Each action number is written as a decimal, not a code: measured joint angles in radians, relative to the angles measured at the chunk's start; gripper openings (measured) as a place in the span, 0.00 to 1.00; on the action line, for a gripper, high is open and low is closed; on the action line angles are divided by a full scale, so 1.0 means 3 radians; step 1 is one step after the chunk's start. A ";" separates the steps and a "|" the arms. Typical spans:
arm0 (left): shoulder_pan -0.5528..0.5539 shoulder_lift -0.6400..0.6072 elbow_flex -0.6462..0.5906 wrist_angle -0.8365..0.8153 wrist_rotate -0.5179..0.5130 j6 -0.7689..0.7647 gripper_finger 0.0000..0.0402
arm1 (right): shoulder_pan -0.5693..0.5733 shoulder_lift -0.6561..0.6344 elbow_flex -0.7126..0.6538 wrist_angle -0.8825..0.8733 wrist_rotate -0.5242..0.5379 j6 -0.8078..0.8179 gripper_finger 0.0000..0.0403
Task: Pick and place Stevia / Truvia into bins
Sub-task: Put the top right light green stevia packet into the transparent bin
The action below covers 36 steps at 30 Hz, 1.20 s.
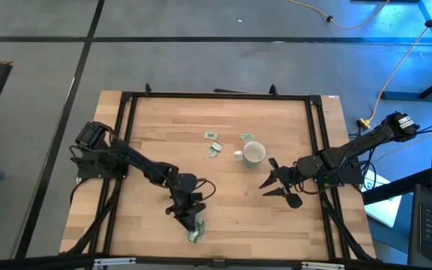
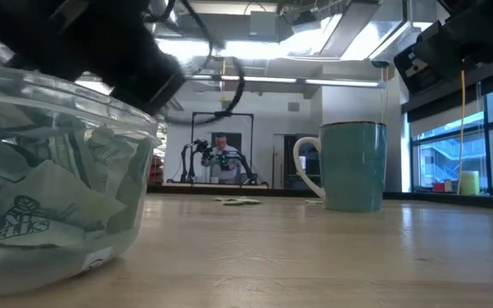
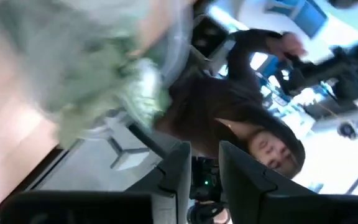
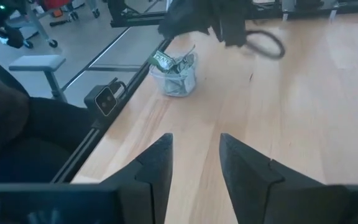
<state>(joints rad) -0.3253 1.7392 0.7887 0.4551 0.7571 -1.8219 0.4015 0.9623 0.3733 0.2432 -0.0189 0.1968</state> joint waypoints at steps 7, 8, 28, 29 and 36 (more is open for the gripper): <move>0.0155 -0.0496 0.0000 -0.0153 -0.0350 0.0793 0.19 | 0.0000 0.0000 0.0000 0.0010 -0.0001 0.0039 0.34; 0.0182 -0.0561 0.0000 -0.0208 -0.0380 0.1030 0.19 | 0.0000 0.0000 0.0000 0.0024 -0.0001 0.0039 0.34; 0.0894 -0.1849 -0.0001 -0.2244 -0.2046 0.6237 0.19 | -0.0016 0.0000 0.0001 0.0963 0.0019 0.0024 0.34; 0.0952 -0.1922 -0.0002 -0.2316 -0.2059 0.6379 0.19 | -0.0031 0.0000 0.0001 0.0990 0.0074 0.0026 0.34; 0.1510 -0.2551 -0.0501 -0.2109 -0.1709 0.6730 0.19 | -0.0401 0.0000 0.0285 0.0656 0.0733 -0.0099 0.34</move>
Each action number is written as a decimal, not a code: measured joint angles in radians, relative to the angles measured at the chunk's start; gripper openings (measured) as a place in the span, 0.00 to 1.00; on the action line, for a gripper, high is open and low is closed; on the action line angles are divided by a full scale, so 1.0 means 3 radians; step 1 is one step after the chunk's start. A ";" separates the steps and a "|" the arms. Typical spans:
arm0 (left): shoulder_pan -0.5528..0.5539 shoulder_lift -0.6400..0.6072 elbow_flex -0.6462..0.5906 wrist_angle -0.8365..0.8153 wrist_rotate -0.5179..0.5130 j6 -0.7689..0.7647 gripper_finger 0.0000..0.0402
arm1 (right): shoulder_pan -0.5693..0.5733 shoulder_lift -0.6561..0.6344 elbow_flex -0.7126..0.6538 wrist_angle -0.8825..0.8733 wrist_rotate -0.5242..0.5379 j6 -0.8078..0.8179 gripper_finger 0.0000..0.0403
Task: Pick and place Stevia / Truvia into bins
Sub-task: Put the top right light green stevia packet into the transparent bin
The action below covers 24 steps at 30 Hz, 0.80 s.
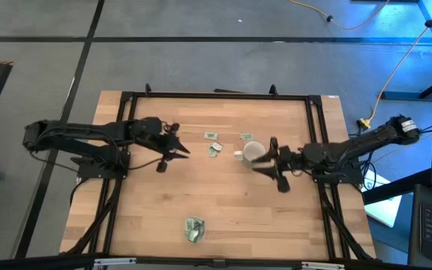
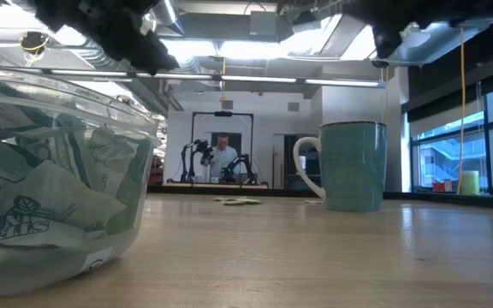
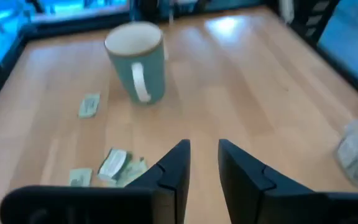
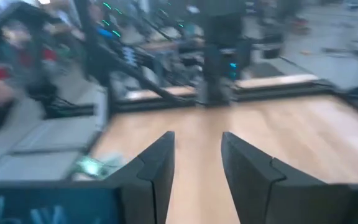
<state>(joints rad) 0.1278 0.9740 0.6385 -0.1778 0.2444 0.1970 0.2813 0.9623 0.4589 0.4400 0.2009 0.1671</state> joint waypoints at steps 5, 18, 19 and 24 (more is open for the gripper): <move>0.0258 -0.0340 -0.0569 0.0762 0.0431 -0.0157 0.19 | -0.0414 0.0015 0.0625 -0.0919 0.0067 0.0045 0.34; 0.0349 -0.0537 -0.1225 0.1897 0.0244 -0.0095 0.19 | -0.1333 0.1137 0.2496 -0.3334 -0.0118 -0.0228 0.34; 0.0356 -0.0536 -0.1225 0.1912 0.0175 -0.0095 0.19 | -0.1390 0.1283 0.2596 -0.3419 -0.0120 -0.0275 0.34; 0.0356 -0.0536 -0.1225 0.1866 -0.0135 -0.0090 0.19 | -0.1740 0.1949 0.3123 -0.3725 -0.0161 -0.0608 0.34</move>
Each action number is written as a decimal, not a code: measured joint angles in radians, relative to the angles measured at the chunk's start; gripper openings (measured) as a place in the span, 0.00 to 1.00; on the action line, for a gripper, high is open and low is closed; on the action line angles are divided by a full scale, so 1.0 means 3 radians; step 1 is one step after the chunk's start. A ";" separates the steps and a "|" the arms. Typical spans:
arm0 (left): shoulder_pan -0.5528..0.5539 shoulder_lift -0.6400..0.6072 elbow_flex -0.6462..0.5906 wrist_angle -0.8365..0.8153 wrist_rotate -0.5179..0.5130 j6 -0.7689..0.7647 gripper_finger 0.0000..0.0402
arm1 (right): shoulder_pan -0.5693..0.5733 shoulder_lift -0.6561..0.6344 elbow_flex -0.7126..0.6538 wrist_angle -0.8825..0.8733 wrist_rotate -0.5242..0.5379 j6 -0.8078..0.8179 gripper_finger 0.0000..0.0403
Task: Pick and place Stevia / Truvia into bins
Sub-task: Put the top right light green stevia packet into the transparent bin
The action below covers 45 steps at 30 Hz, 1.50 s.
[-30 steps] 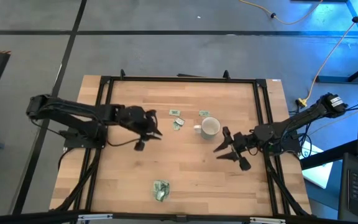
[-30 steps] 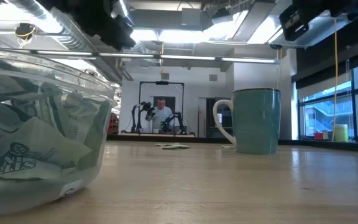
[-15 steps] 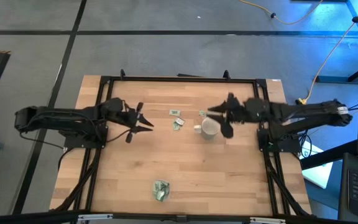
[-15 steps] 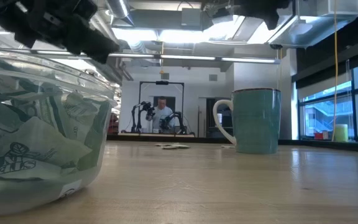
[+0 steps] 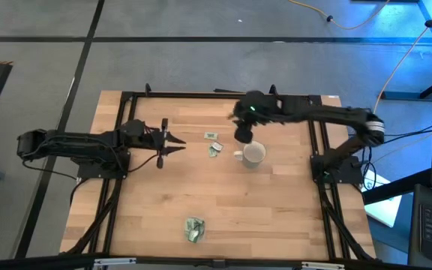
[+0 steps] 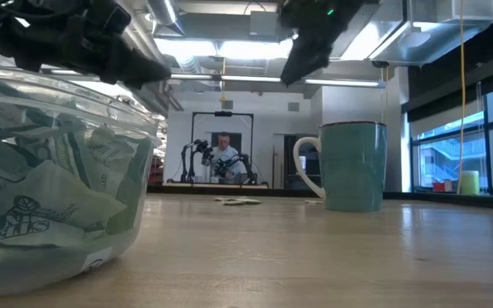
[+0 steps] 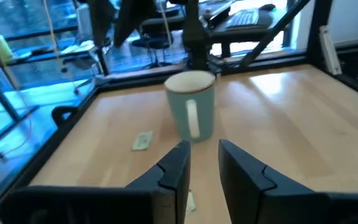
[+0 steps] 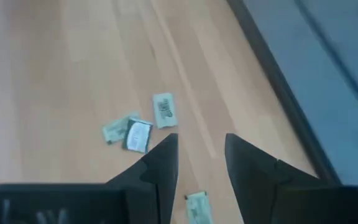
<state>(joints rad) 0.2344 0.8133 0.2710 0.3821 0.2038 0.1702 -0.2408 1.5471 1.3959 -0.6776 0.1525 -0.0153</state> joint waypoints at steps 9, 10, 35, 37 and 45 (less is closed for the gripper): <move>-0.0001 0.0001 0.0000 -0.0192 -0.0007 -0.0121 0.19 | -0.0433 0.0874 0.0594 -0.0757 -0.0363 0.0922 0.34; -0.0001 0.0002 0.0000 -0.0211 -0.0007 -0.0122 0.19 | -0.0434 0.0942 0.0588 -0.0814 -0.0367 0.0943 0.34; -0.0001 0.0002 0.0000 -0.0364 -0.0003 -0.0120 0.19 | -0.0431 0.1803 0.0561 -0.1012 -0.0373 0.1603 0.34; -0.0001 0.0002 0.0001 -0.0388 -0.0003 -0.0116 0.19 | -0.0427 0.1878 0.0559 -0.1017 -0.0366 0.1593 0.34; -0.0003 0.0003 0.0001 -0.0408 -0.0002 -0.0113 0.19 | -0.0401 0.2056 0.0566 -0.1031 -0.0101 0.1591 0.34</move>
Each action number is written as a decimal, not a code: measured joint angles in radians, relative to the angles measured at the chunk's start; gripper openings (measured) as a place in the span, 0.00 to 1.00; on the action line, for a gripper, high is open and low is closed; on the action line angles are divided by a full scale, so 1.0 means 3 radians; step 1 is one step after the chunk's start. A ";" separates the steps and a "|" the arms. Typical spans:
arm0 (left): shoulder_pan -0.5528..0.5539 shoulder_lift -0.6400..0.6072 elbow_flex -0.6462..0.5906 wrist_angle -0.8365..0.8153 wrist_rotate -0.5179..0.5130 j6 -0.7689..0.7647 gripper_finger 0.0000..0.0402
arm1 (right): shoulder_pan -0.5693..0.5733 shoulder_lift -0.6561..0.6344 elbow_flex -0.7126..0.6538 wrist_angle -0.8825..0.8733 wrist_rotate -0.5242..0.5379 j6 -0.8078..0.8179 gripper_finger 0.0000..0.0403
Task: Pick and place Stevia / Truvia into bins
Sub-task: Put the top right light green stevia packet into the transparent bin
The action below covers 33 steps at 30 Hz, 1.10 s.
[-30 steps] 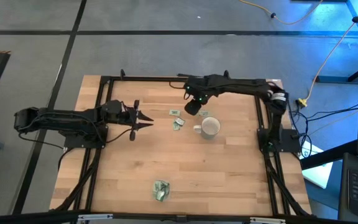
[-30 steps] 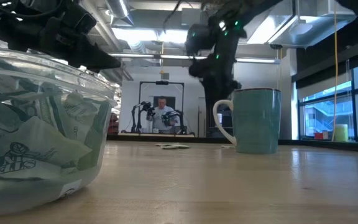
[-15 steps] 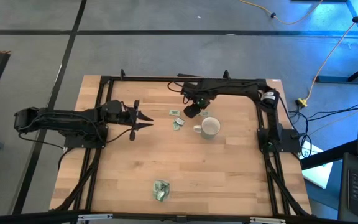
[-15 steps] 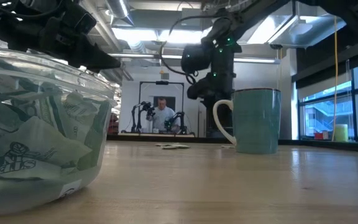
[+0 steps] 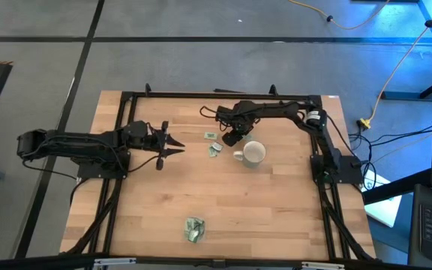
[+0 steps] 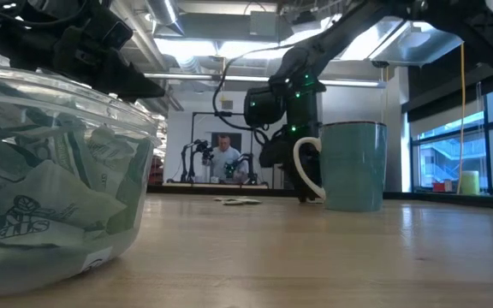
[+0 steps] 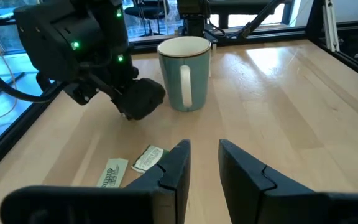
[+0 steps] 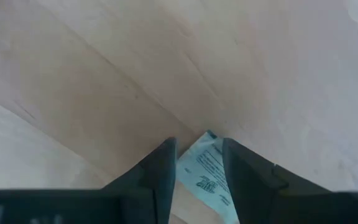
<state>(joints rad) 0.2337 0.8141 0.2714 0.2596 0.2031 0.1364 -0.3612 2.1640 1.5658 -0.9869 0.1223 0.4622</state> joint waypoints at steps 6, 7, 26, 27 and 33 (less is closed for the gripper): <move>0.0001 0.0001 0.0000 -0.0006 -0.0001 0.0000 0.19 | -0.0006 0.0010 0.0003 -0.0001 -0.0149 0.0028 0.28; 0.0000 0.0000 0.0000 -0.0006 -0.0001 0.0000 0.19 | -0.0008 0.0011 0.0003 -0.0002 -0.0172 0.0027 0.25; 0.0001 0.0000 0.0000 -0.0006 -0.0001 0.0001 0.19 | 0.0120 0.0054 0.0281 -0.0057 -0.0163 -0.0256 0.01; 0.0001 0.0000 0.0000 -0.0006 -0.0003 0.0000 0.19 | 0.0147 0.0048 0.0342 -0.0046 -0.0164 -0.0265 0.01; 0.0001 0.0000 0.0000 -0.0006 -0.0003 0.0000 0.19 | 0.0334 0.0043 0.0762 -0.0050 -0.0169 -0.0460 0.01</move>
<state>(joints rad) 0.2340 0.8142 0.2714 0.2577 0.2024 0.1364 -0.2611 2.1769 1.7942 -1.0020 0.0715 0.3241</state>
